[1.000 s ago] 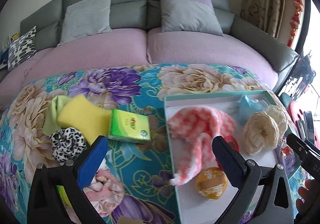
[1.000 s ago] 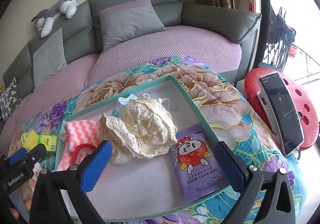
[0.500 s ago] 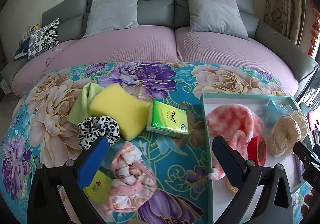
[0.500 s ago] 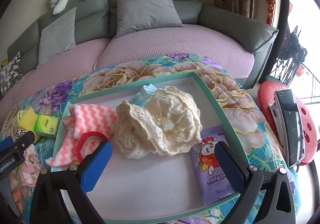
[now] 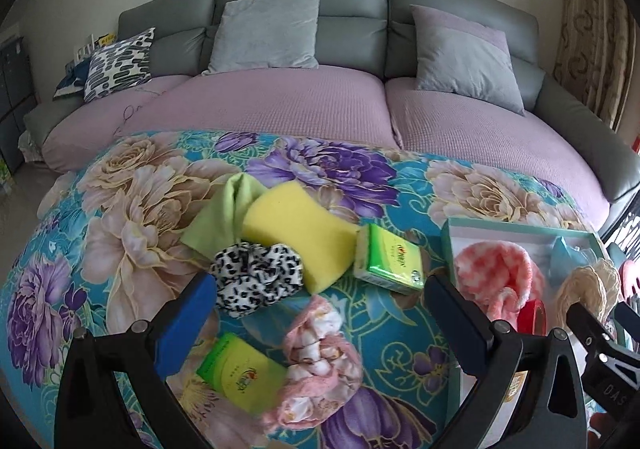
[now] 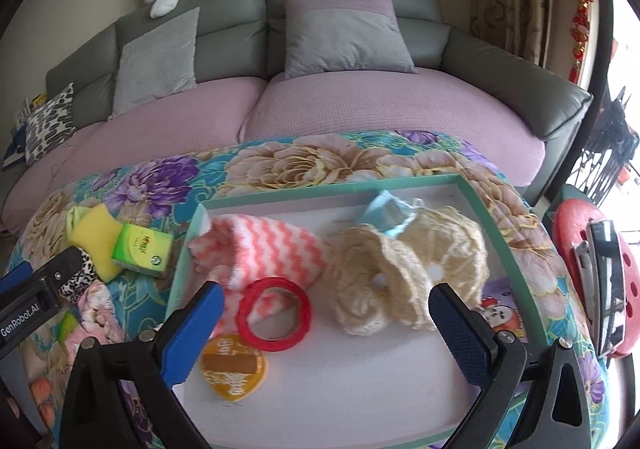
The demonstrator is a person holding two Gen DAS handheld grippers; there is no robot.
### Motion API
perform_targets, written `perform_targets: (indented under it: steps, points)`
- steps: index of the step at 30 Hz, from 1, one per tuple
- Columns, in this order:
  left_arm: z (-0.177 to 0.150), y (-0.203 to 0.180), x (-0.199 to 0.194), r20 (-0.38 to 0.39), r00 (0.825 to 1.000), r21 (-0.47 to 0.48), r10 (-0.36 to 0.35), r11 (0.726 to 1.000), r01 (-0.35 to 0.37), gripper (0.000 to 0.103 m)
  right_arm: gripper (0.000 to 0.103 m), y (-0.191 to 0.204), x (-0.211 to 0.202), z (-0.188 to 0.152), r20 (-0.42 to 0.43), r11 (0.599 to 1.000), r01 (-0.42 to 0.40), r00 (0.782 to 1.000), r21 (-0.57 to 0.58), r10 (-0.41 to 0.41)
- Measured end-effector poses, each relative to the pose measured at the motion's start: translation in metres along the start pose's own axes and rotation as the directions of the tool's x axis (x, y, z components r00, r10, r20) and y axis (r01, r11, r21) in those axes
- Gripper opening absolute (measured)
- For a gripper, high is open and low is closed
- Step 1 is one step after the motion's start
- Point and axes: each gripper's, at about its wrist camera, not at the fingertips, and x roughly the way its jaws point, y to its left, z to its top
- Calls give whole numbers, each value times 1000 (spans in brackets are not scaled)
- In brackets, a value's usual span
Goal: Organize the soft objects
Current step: 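Withdraw both open tools from the tray back toward the pile, then grasp the green tissue pack with left tool while right tool grasps the pink floral cloth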
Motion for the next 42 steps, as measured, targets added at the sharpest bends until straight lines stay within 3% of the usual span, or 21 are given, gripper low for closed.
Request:
perform_targets:
  steps: [10,18,25,32,42]
  points:
    - [3,57,0,-6,997,-84,75,994,-75,103,103,56,0,-1,-1,996,-63,998,-64,63]
    - [1,101,4,-35,995,-159,92,983,-96,103,103,84,12,-7,-40,991,-56,998,-121,51]
    - [-5,128,12,-75,995,-206,65,975,-79,103,103,103,18,-13,-62,985,-48,997,-166,38]
    - [-20,134,26,-147,989,-202,-19,979,-12,103,103,120,18,-15,-70,983,-73,996,-166,62]
    - [-42,103,51,-267,957,-98,-112,991,88,103,103,121,14,-20,-76,982,-55,996,-179,42]
